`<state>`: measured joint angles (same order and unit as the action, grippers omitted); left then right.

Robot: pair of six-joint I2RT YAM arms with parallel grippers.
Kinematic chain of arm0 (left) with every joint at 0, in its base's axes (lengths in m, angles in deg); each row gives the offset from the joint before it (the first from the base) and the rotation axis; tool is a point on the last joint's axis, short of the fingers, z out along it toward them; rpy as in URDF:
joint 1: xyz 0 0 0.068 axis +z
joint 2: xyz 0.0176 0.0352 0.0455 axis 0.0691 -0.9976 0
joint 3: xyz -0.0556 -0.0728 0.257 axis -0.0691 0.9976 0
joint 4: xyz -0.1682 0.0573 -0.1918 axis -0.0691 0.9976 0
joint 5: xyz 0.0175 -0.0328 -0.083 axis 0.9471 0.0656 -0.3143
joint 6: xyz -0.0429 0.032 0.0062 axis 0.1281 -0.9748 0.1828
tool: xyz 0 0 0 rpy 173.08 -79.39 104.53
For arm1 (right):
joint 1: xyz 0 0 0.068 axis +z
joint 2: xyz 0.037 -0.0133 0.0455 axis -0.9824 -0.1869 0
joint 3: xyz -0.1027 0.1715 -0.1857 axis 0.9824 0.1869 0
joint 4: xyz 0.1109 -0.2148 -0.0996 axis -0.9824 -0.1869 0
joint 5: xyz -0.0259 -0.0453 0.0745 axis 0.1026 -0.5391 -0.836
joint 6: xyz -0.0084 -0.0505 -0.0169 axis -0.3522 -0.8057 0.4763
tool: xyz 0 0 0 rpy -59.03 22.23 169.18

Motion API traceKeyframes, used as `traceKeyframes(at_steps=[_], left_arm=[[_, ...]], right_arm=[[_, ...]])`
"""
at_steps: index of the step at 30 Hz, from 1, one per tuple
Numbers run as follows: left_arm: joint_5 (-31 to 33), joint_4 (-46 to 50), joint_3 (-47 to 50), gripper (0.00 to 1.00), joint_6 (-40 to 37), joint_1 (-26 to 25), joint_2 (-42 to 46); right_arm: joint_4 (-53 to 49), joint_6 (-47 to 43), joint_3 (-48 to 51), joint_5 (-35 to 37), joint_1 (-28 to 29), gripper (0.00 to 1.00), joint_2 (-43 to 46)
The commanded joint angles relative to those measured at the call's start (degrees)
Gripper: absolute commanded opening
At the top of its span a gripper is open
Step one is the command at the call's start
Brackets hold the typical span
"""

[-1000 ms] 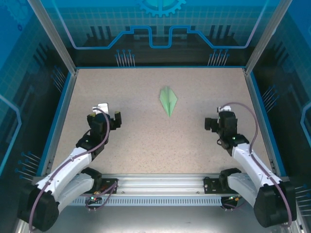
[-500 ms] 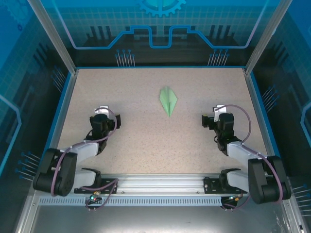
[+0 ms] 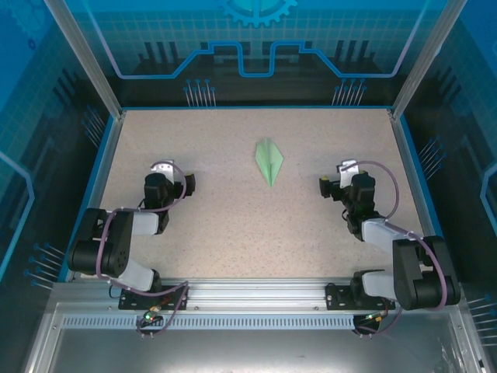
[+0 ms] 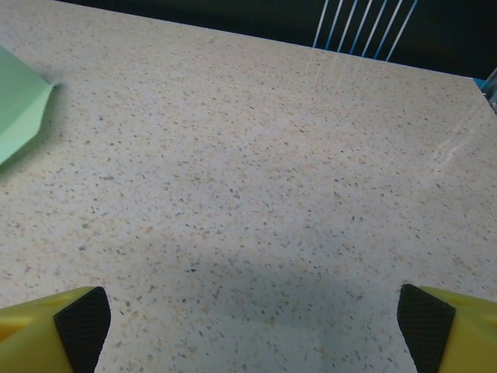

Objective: Fold a paper plane with a square sheet of paper (fold left side to right side)
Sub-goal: Reset both arms

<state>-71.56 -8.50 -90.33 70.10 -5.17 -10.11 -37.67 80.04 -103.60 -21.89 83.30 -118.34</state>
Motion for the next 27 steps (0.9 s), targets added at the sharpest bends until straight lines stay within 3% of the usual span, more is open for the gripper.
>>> traceKeyframes(at_steps=[1,9,13,27], left_arm=[[-2.4,-0.9,-0.8,0.99,0.3,0.6,0.0],[-2.4,-0.9,-0.8,0.99,0.2,0.6,-0.1],[-2.4,-0.9,-0.8,0.99,0.2,0.6,-0.1],[-2.4,-0.8,-0.9,0.99,0.2,0.6,-0.1]], right_arm=[[1.5,3.0,-1.4,-2.7,-0.7,0.99,-1.3],[15.3,0.8,-0.6,-3.3,0.4,0.99,-12.7],[10.0,2.4,-2.8,-5.4,-1.3,0.99,-12.4],[10.4,1.9,-2.8,-4.7,-0.7,0.99,-12.6]])
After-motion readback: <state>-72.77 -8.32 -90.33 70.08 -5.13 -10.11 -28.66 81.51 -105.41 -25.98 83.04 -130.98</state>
